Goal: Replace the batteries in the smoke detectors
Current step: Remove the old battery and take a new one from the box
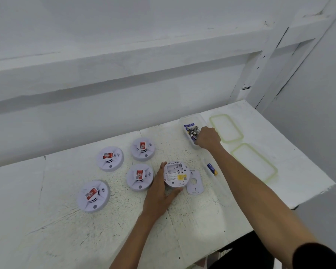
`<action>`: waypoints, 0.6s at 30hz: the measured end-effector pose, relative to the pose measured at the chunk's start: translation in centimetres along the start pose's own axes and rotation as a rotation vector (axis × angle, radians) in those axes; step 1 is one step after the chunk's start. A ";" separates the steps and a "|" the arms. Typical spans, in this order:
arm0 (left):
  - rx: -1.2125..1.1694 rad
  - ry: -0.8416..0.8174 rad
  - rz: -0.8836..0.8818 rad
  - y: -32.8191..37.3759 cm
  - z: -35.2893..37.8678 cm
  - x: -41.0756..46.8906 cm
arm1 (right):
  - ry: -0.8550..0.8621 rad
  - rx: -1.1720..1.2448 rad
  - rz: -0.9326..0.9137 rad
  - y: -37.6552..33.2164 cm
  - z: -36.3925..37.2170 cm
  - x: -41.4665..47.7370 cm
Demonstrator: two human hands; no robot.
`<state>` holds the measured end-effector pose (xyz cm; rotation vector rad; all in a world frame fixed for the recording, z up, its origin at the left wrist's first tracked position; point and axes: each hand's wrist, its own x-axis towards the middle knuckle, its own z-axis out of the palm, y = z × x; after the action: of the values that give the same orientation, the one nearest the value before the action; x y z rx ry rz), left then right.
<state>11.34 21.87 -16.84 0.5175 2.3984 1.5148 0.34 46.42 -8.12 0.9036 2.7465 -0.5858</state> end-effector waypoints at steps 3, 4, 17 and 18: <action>0.007 0.009 0.008 0.0 -0.1 0.0 | -0.013 0.028 -0.061 0.6 0.1 0.1; 0.003 0.010 0.008 -0.1 -0.1 0.1 | -0.005 0.055 -0.075 0.7 0.0 0.0; -0.031 0.023 -0.007 -0.2 0.1 0.1 | 0.308 0.529 -0.231 3.3 -1.2 -4.0; -0.026 0.023 -0.006 -0.2 0.1 0.2 | 0.322 0.605 -0.225 3.4 -1.2 -4.5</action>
<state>11.23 21.98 -17.04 0.4893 2.3919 1.5555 5.90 47.00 -6.76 0.8562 3.0268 -1.4895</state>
